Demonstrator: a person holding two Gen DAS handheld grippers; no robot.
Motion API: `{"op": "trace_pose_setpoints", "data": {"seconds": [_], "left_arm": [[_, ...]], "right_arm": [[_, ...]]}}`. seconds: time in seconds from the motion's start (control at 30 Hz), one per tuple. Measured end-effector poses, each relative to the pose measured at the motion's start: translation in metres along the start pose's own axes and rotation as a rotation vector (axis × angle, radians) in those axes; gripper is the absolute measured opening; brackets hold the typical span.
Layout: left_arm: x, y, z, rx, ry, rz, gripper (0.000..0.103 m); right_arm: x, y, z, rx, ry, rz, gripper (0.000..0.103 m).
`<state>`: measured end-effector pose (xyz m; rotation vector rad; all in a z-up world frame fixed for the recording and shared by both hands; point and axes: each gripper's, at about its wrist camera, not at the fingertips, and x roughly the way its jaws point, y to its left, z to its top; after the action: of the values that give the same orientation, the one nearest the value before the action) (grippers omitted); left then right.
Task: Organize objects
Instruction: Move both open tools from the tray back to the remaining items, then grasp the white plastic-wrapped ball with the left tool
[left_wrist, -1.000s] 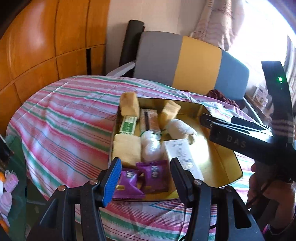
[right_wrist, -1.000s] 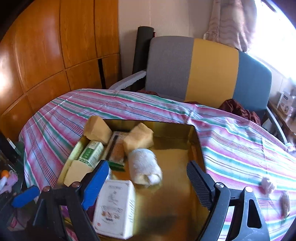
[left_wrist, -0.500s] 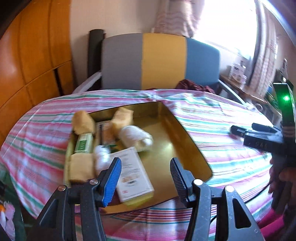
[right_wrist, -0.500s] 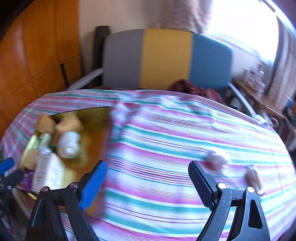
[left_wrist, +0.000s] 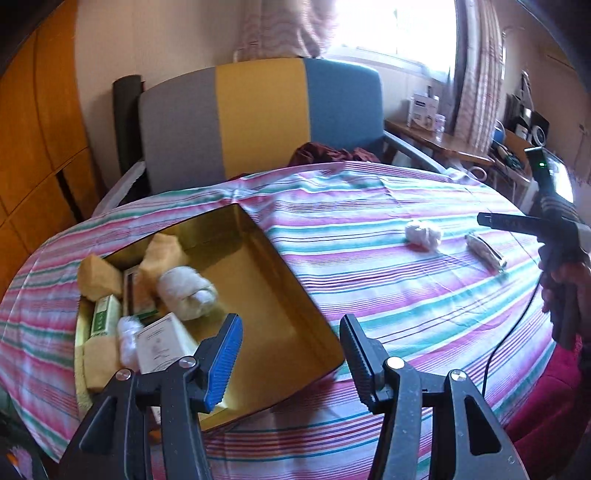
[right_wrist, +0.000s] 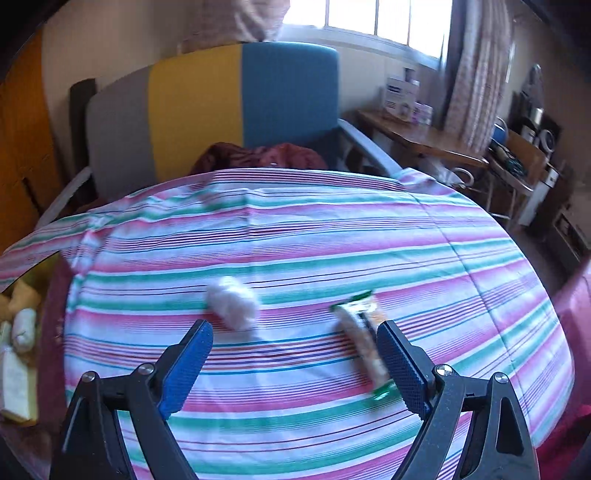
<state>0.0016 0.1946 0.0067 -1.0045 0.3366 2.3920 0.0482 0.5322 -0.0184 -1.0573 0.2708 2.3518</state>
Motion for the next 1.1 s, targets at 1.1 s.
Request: {"op": "trace_pose_setpoints", "data": {"seconds": [1.1], "left_arm": [[0.077, -0.113, 0.040, 0.183, 0.090, -0.121, 0.055]], "right_arm": [[0.045, -0.105, -0.016, 0.450, 0.140, 0.033, 0.091]]}}
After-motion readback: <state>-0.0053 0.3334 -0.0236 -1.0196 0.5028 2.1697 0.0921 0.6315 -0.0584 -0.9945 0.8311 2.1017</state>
